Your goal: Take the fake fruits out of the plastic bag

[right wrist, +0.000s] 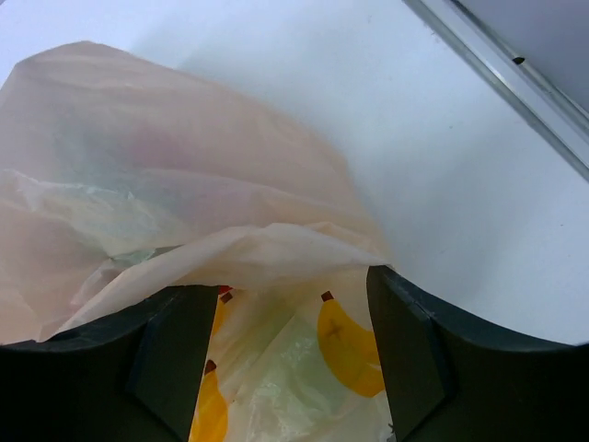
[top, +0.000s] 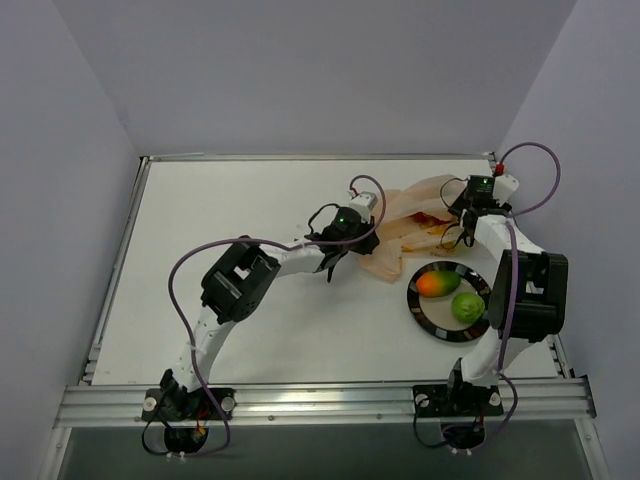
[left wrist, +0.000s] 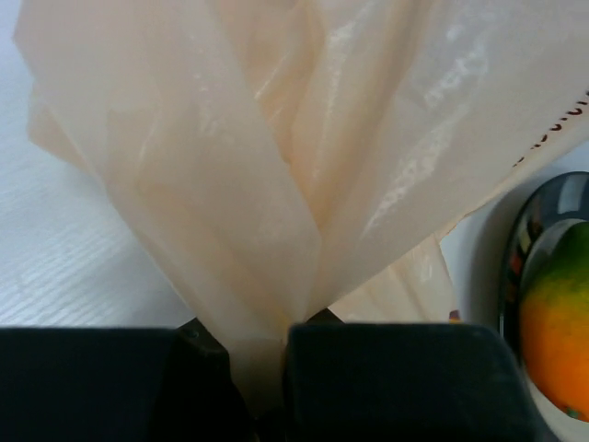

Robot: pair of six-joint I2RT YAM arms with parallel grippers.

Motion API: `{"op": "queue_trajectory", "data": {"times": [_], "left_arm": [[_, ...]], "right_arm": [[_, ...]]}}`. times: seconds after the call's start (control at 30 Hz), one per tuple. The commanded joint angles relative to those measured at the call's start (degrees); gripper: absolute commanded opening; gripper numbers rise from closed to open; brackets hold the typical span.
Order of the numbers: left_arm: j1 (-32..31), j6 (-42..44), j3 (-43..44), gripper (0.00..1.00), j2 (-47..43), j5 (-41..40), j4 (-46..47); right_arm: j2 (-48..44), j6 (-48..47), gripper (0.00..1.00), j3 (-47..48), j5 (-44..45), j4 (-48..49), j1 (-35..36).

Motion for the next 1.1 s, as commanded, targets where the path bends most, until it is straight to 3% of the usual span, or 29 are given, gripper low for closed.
{"op": "queue_trajectory", "data": {"times": [0.0, 0.1, 0.2, 0.37, 0.47, 0.53, 0.6, 0.8, 0.9, 1.07], "left_arm": [[-2.72, -1.99, 1.09, 0.02, -4.49, 0.29, 6.01], [-3.34, -3.57, 0.04, 0.02, -5.10, 0.20, 8.29], [-3.52, -4.10, -0.23, 0.02, -6.60, 0.11, 9.00], [-3.52, -5.33, 0.03, 0.02, -8.53, -0.07, 10.31], [-3.61, -5.24, 0.83, 0.02, -8.62, 0.11, 9.88], [-3.43, -5.07, 1.09, 0.02, -8.71, -0.15, 9.88], [-3.35, -4.46, 1.79, 0.02, -8.54, -0.24, 8.91], [-3.08, -3.05, 3.02, 0.02, -8.54, 0.11, 7.59], [-2.82, -2.78, 2.94, 0.03, -8.80, 0.20, 7.33], [-2.73, -2.17, 2.67, 0.02, -8.89, 0.20, 7.42]], "right_arm": [[-1.05, -0.24, 0.62, 2.32, 1.24, 0.78, 0.84], [-3.59, -0.50, 0.63, 1.09, -1.39, 0.78, 2.50], [-11.91, -1.64, 0.52, -3.82, 2.88, 1.39, 8.47], [-20.64, -2.17, 0.39, -10.42, 3.96, 2.09, 12.44], [-21.97, -4.01, 0.46, -11.39, 4.23, 1.83, 12.44], [-19.96, -6.11, 0.61, -10.96, 3.88, 1.22, 12.27], [-15.67, -7.61, 0.75, -7.10, 2.91, -0.45, 11.83], [-2.75, -13.33, 0.93, 5.98, 9.31, -7.21, 11.30], [0.52, -12.37, 0.93, 8.38, 12.92, -9.07, 8.84], [6.67, -12.45, 0.78, 12.06, 17.14, -5.38, 7.52]]}}
